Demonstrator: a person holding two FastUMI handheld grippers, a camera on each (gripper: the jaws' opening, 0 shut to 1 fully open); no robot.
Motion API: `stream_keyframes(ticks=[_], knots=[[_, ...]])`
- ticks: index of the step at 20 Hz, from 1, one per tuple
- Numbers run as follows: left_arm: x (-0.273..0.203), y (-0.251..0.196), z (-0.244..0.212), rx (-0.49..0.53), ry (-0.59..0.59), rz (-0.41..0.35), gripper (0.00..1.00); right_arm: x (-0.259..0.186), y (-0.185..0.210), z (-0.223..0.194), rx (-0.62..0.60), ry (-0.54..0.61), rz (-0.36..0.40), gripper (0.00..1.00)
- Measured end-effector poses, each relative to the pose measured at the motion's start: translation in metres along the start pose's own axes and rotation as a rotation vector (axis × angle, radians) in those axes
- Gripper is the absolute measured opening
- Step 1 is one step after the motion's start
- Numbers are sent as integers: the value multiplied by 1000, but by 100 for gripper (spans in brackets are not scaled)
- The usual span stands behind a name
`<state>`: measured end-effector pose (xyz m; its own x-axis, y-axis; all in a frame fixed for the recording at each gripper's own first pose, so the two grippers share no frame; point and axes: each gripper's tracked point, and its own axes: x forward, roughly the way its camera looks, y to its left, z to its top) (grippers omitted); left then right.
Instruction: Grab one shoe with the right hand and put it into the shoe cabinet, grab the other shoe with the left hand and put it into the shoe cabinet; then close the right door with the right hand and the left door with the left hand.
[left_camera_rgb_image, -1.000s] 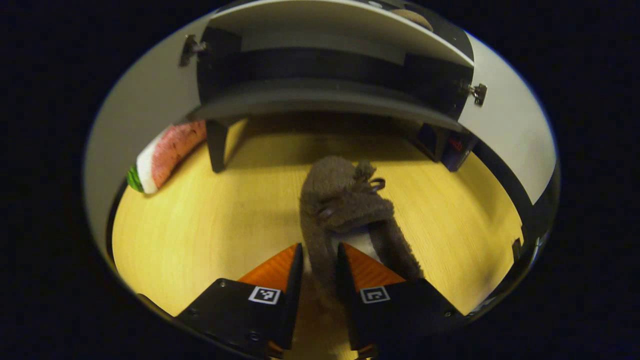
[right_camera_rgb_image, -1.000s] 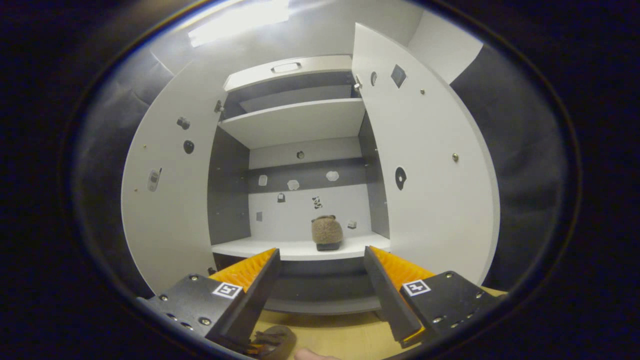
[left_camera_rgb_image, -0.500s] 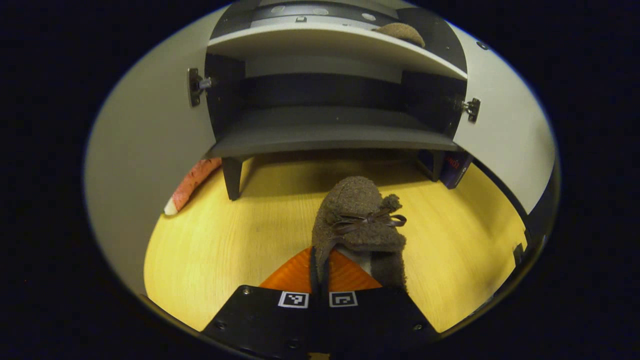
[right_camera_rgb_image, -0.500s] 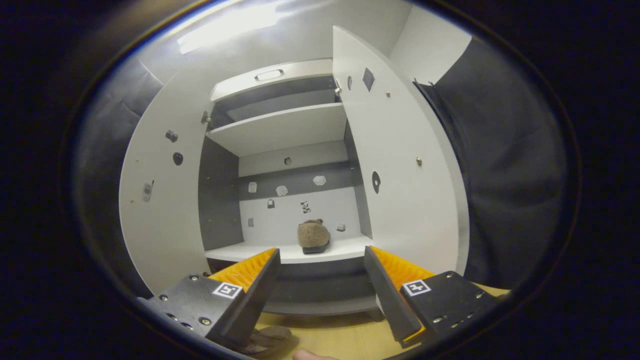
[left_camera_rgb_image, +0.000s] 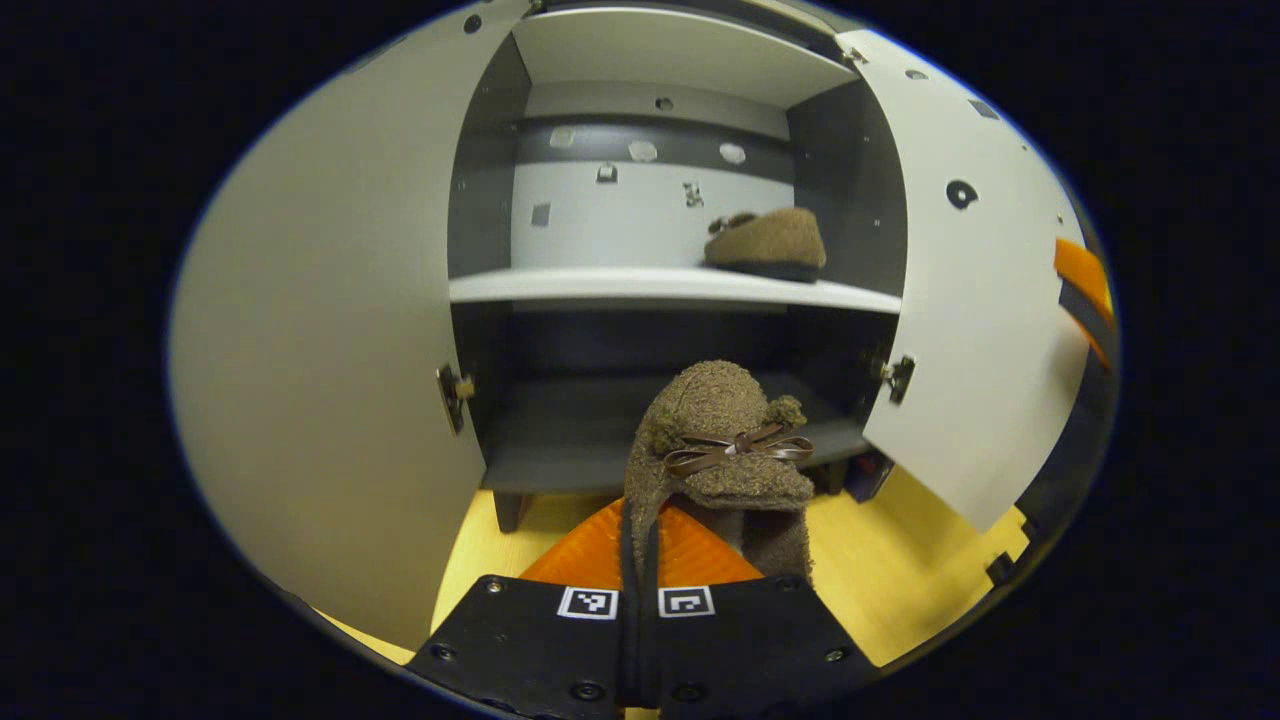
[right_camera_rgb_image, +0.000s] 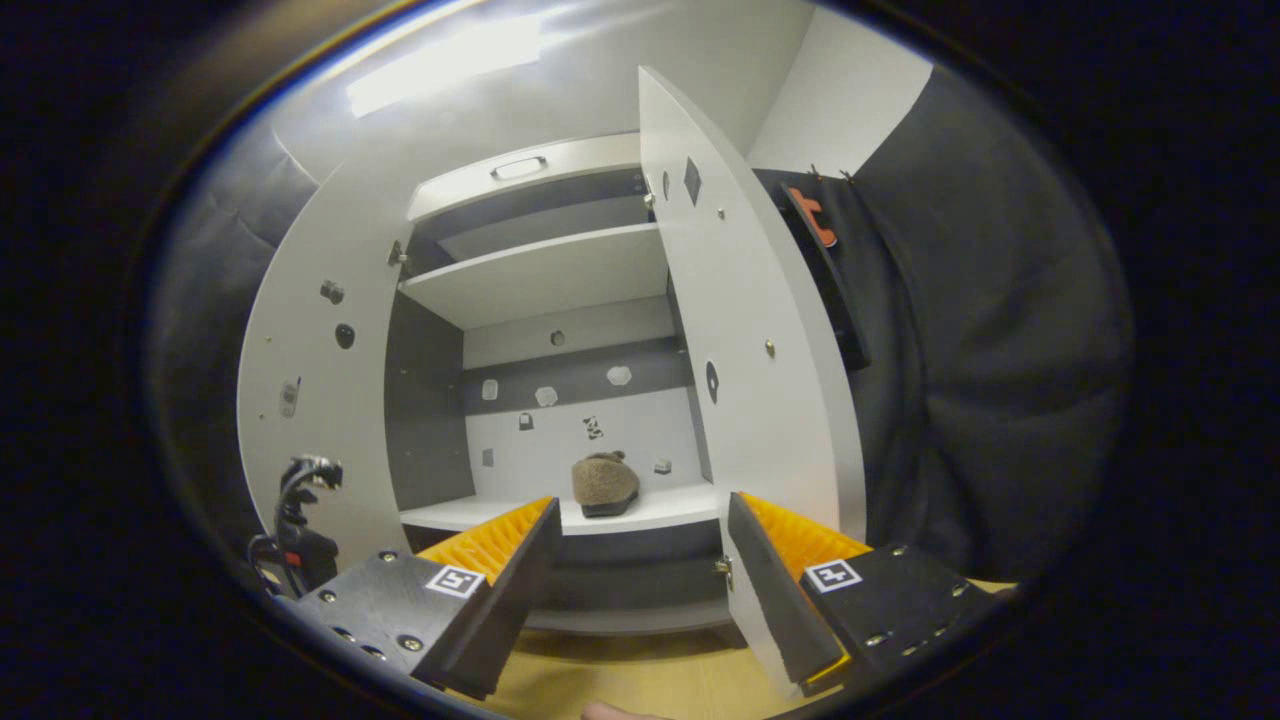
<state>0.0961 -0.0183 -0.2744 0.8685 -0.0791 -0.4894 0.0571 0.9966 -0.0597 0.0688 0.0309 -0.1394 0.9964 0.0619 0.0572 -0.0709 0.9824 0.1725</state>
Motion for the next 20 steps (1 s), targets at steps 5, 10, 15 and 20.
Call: stream_keyframes(ticks=[5, 10, 15, 20], knots=[[-3, 0, 73, -18, -131, 13, 0, -4, 7, 0, -65, -2, 55, 100], [13, 12, 166, -39, -288, 78, 0, 1, 20, -8, -91, 16, 129, 100], [63, 4, 226, -149, -335, 32, 0, 11, 19, -12, -97, 24, 156, 100], [127, 13, 247, -214, -330, 36, 0, 16, 18, -22, -96, 57, 190, 100]])
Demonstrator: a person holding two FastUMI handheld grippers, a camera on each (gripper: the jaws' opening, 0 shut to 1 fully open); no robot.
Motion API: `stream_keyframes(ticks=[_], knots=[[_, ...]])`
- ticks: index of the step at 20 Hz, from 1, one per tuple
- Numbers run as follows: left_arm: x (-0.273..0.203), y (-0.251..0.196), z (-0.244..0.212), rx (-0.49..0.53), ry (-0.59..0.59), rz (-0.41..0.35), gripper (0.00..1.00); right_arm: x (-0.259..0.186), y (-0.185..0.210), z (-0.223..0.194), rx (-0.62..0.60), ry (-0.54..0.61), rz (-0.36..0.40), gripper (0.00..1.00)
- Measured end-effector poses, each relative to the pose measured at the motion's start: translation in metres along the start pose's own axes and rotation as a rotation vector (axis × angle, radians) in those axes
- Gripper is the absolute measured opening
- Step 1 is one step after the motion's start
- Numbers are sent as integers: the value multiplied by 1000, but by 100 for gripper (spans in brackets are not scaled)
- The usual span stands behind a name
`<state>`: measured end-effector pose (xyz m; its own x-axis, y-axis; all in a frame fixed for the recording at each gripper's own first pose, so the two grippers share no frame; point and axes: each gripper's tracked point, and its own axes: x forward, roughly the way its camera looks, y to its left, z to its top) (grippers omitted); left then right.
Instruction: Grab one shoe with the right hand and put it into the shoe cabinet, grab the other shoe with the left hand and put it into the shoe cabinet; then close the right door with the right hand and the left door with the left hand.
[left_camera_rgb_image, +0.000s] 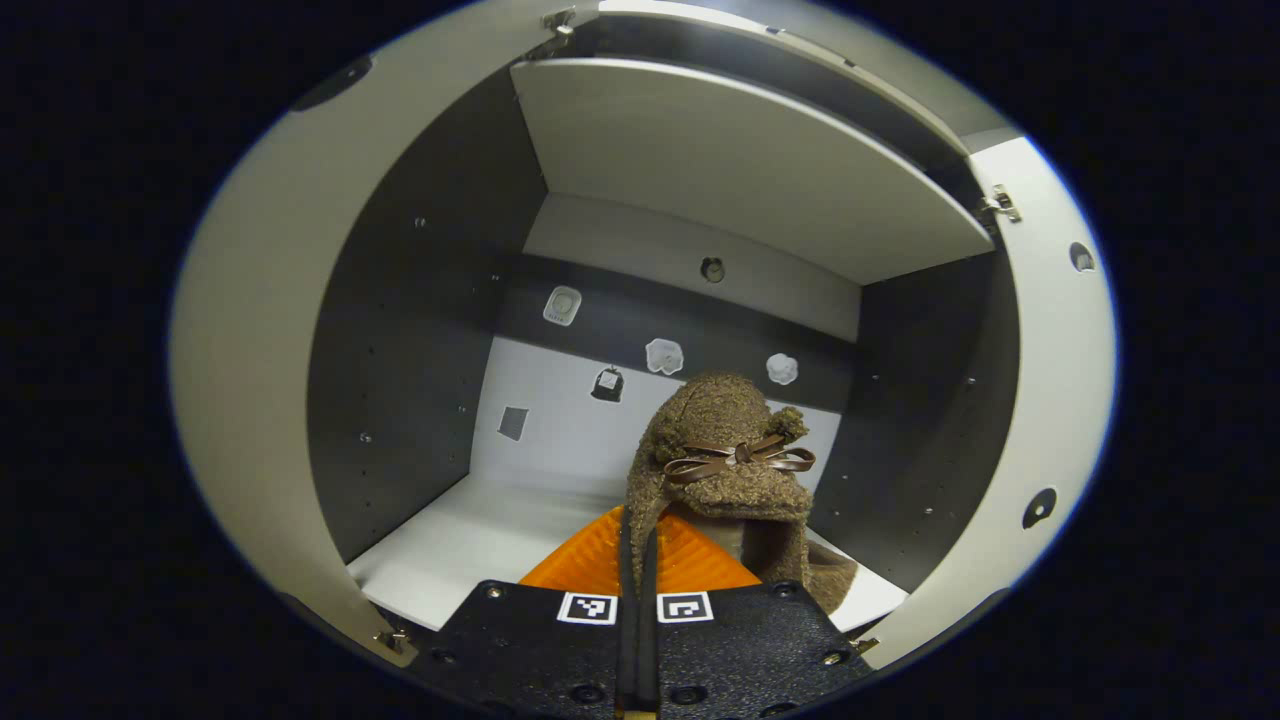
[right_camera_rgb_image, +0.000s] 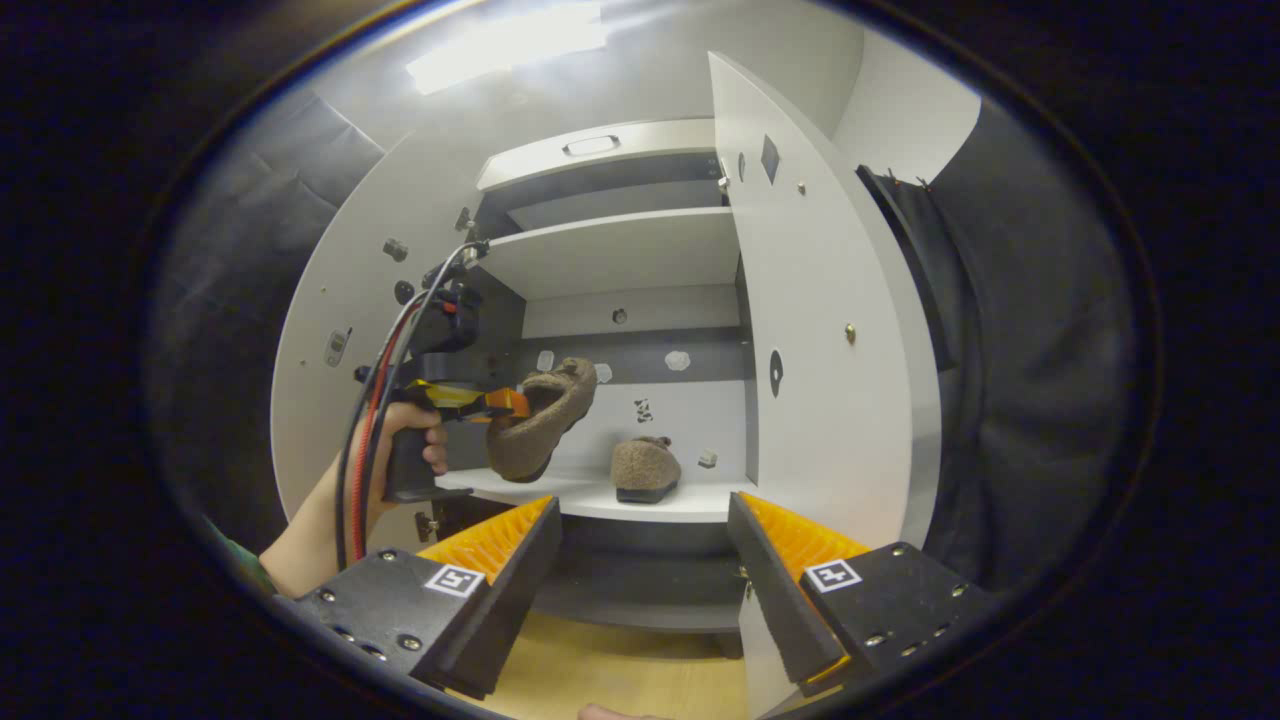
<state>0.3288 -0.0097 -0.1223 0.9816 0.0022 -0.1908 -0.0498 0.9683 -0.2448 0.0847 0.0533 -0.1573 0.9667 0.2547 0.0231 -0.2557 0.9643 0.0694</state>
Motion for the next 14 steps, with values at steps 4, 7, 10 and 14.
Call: stream_keyframes(ticks=[4, 7, 10, 14], knots=[[41, 32, -32, -24, 85, 93, 0, -3, 3, -1, -24, -16, 18, 99], [58, 41, -50, 19, 136, 104, 0, -5, 12, 1, -43, -37, 35, 99], [63, 38, -51, 31, 138, 95, 1, -5, 21, -2, -44, -32, 44, 98], [64, 35, -51, 35, 134, 75, 3, -11, 28, -2, -45, -19, 38, 98]])
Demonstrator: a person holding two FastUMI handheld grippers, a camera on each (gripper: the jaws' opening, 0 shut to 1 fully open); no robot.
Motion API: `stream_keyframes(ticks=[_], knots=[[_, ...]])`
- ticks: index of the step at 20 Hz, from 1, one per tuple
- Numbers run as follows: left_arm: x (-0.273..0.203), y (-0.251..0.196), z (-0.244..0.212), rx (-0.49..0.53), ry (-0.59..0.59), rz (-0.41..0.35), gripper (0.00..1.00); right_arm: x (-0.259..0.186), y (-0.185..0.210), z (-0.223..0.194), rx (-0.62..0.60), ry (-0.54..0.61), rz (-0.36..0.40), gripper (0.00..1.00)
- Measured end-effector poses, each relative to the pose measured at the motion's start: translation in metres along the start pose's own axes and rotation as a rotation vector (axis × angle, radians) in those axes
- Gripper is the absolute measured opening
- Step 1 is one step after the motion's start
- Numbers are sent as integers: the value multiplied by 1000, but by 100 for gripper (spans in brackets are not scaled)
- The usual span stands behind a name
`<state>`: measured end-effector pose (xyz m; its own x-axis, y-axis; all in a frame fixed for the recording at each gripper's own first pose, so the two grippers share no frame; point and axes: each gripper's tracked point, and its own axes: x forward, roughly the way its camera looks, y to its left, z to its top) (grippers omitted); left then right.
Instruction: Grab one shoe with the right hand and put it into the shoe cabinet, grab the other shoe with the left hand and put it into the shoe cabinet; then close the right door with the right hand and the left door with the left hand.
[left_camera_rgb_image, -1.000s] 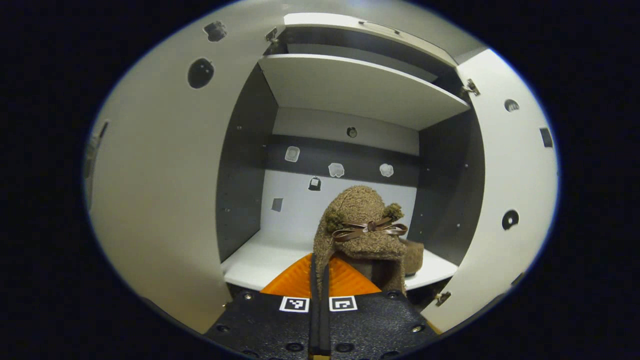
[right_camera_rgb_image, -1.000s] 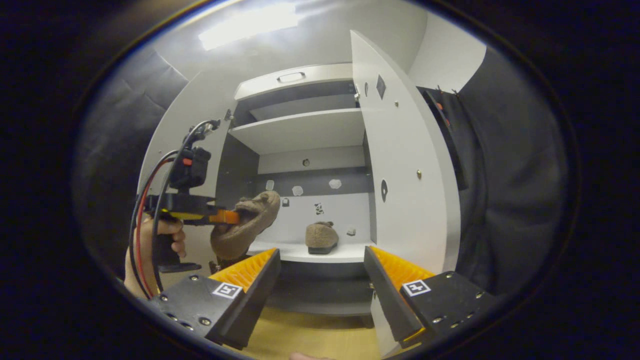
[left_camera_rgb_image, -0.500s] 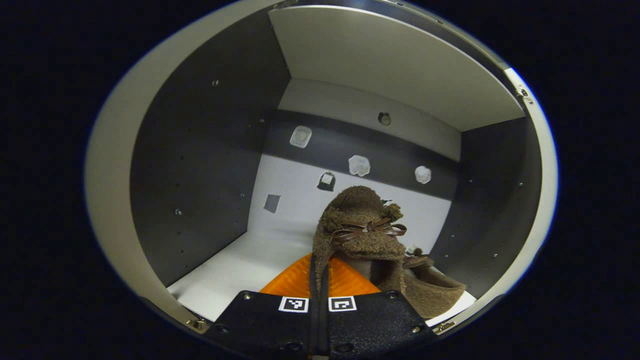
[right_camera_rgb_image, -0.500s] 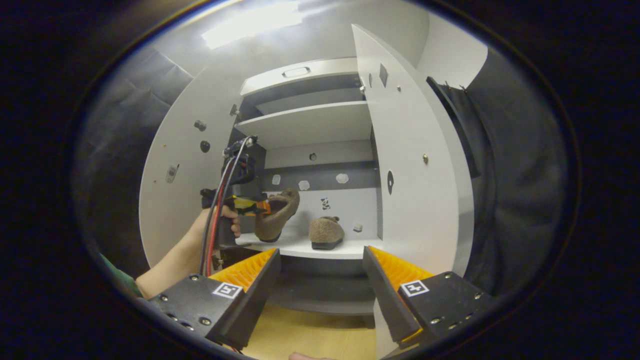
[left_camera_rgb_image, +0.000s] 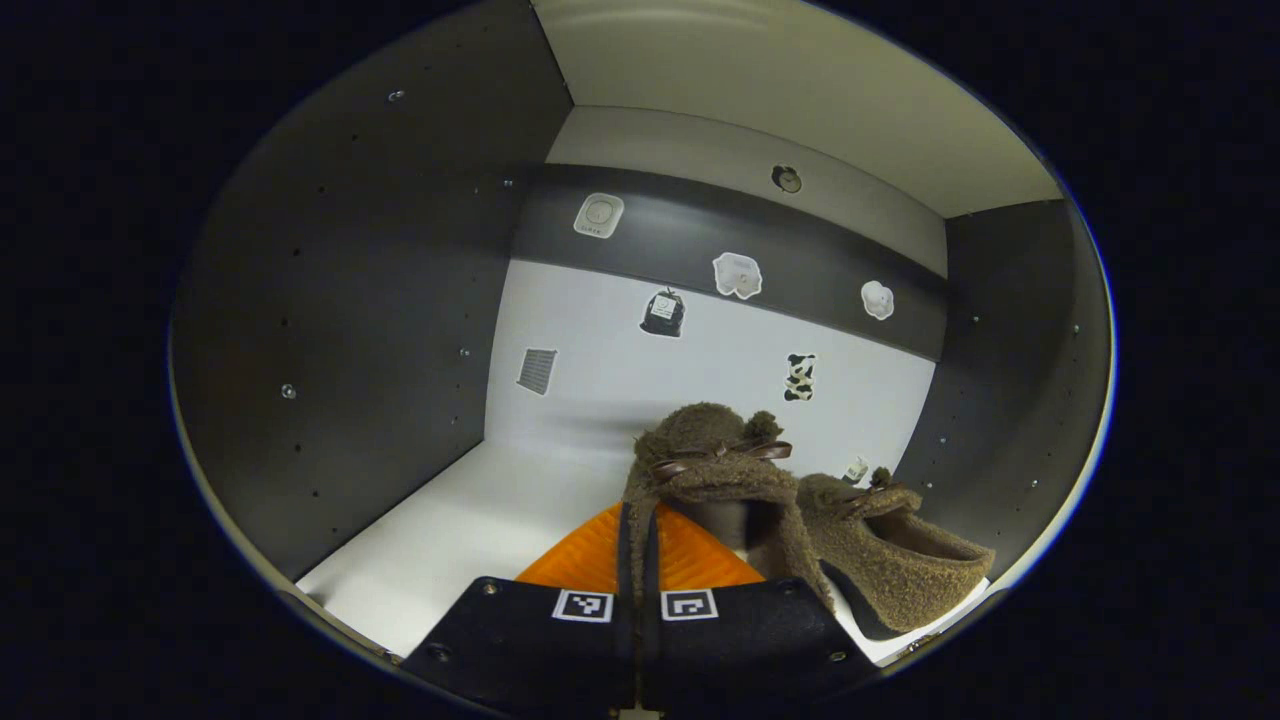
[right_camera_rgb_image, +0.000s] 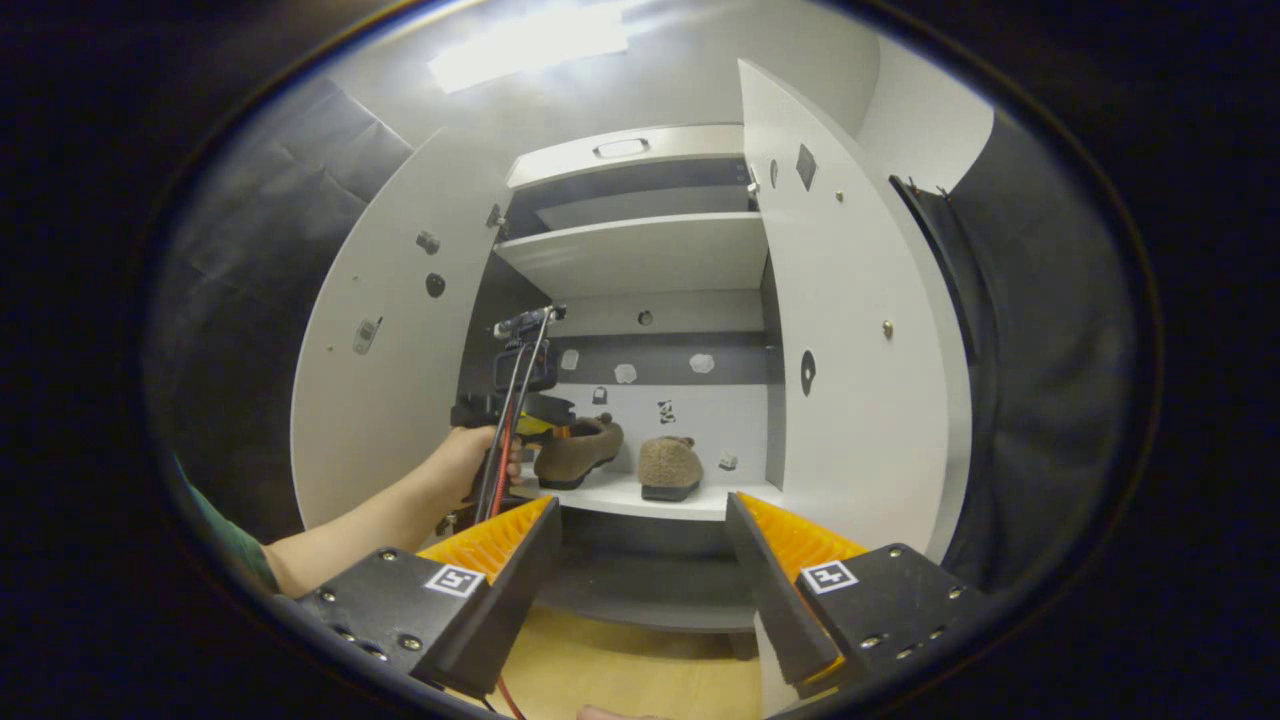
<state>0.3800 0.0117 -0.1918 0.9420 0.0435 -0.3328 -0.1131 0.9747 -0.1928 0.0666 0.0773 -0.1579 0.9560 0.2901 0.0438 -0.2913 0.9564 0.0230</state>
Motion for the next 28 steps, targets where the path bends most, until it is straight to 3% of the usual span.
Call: stream_keyframes(ticks=[2, 3, 4, 5, 6, 7, 10, 13, 17, 20, 21, 23, 25, 28], knots=[[0, 3, 2, 10, -6, 5, 6, -9, 4, 3, -9, 9, -5, 99], [-4, 7, 7, 13, -25, 17, 12, -13, 3, 5, -18, 8, -18, 98], [-4, 7, 13, 28, -53, 16, 25, -18, 2, 6, -31, 7, -33, 98], [-4, 8, 19, 53, -77, 6, 26, -24, 3, 7, -41, 8, -41, 99], [-3, 12, 19, 70, -84, 16, 56, -30, 7, 8, -47, 7, -44, 98], [-4, 13, 19, 65, -81, 21, 61, -36, 12, 8, -49, 9, -44, 98], [-17, 22, 19, 101, -67, 35, 95, -55, 24, 10, -56, -1, -47, 97], [-41, 25, 35, 104, -138, 51, 98, -74, 29, 8, -48, -24, -70, 99], [-93, 6, 44, 73, -186, -34, 96, -99, 28, -1, 7, -28, -109, 99], [-142, -6, 15, 89, -143, -91, 93, -110, 20, -11, 32, 0, -142, 99], [-161, -12, 12, 99, -146, -111, 100, -113, 18, -11, 38, 16, -152, 99], [-196, -20, 5, 141, -162, -151, 96, -117, 16, -7, 55, 30, -160, 99], [-227, -13, 13, 175, -212, -136, 96, -120, 16, 2, 65, 23, -157, 99], [-270, -23, 14, 147, -239, -199, 93, -122, 4, 16, 46, 6, -187, 97]])
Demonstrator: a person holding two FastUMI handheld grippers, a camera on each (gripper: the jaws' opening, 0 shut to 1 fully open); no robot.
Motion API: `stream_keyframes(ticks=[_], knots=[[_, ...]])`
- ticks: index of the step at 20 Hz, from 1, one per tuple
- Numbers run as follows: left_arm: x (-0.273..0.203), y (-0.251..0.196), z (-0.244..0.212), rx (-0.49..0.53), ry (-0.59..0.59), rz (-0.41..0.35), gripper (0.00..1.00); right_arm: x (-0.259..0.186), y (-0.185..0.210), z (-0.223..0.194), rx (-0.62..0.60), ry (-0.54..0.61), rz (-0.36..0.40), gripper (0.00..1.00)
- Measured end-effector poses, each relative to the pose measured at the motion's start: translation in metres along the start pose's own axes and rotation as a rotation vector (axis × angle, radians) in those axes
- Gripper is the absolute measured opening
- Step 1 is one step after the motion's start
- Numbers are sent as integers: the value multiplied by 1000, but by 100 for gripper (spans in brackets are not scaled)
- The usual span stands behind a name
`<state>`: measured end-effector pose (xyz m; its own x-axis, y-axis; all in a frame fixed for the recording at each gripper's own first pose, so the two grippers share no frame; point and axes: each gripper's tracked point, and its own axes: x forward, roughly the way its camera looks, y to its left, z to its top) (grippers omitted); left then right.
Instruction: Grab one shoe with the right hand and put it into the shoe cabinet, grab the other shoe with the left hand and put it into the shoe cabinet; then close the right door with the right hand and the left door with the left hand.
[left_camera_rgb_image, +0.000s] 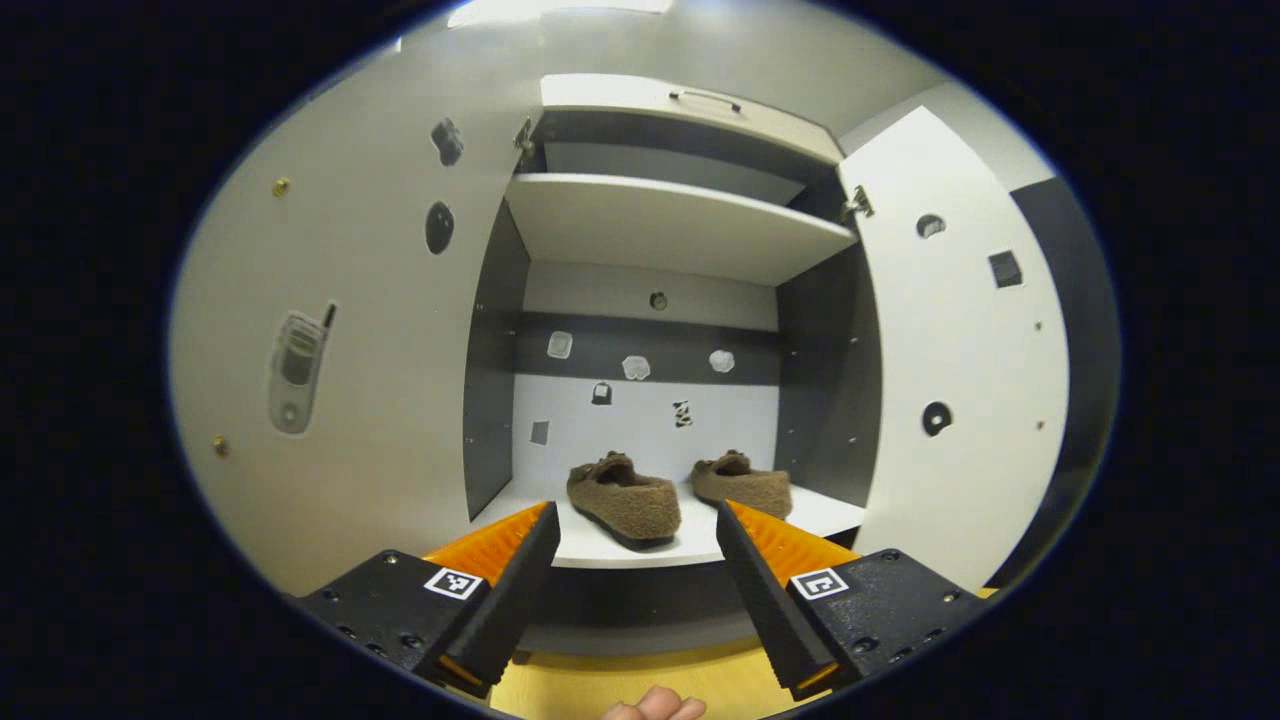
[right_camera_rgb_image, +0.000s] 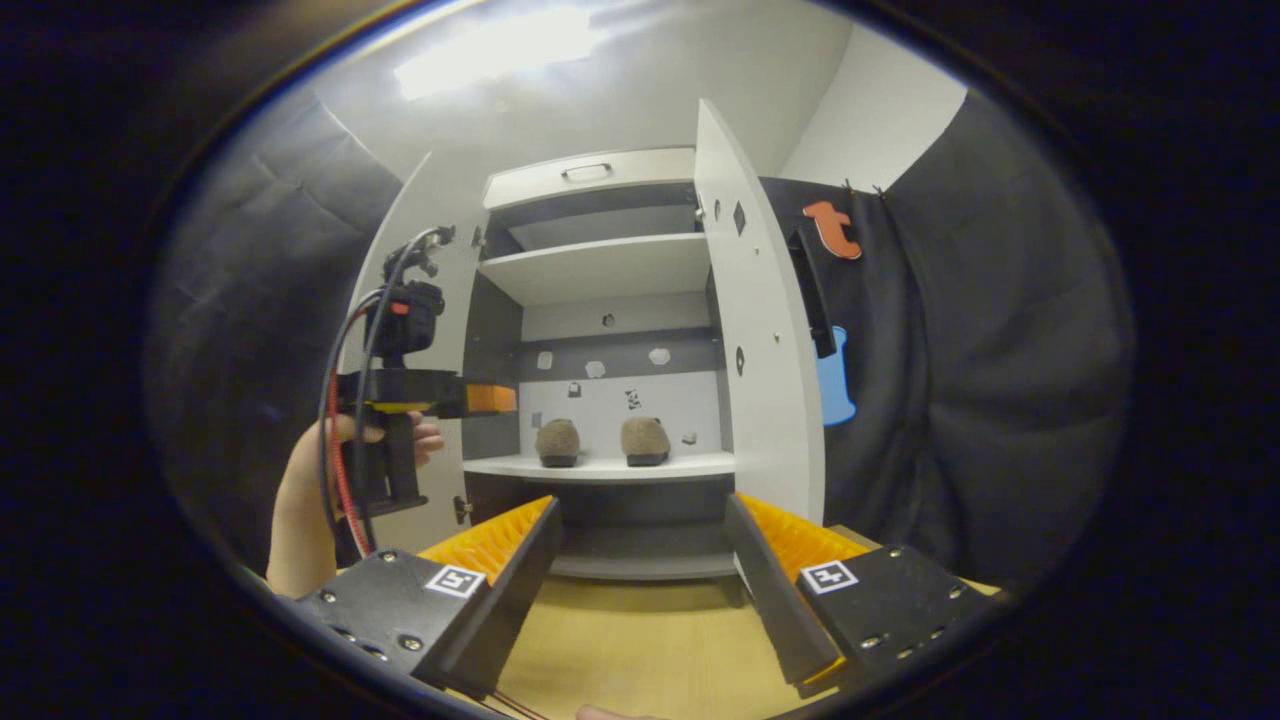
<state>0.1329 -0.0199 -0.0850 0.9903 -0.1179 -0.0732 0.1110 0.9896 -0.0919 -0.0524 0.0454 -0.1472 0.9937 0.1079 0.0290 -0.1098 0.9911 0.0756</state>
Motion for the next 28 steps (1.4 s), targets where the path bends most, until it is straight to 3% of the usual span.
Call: stream_keyframes(ticks=[5, 6, 8, 11, 14, 15, 18, 24, 28], knots=[[-45, 0, -4, -37, -31, -44, 96, 9, -12, 13, -54, -1, -33, 99], [-56, 1, -12, -28, 16, -53, 99, 13, -14, 14, -64, 6, -28, 97], [-61, -3, 10, -37, -57, -96, 96, 22, -26, 20, -91, 23, -27, 99], [-68, 5, 1, -27, -23, -100, 96, 27, -65, 32, -94, 31, -84, 99], [-74, 5, 2, 5, -14, -122, 96, 22, -101, 56, -72, 19, -93, 98], [-77, 9, 5, 10, -26, -110, 93, 21, -116, 67, -84, 8, -98, 99], [-85, 7, 10, 0, -42, -124, 96, 17, -172, 108, -92, -37, -139, 99], [-110, 6, 27, -24, -89, -150, 96, 40, -241, 136, -138, 44, -103, 99], [-131, 14, 44, -73, -141, -153, 96, 64, -264, 132, -135, 121, -87, 99]])
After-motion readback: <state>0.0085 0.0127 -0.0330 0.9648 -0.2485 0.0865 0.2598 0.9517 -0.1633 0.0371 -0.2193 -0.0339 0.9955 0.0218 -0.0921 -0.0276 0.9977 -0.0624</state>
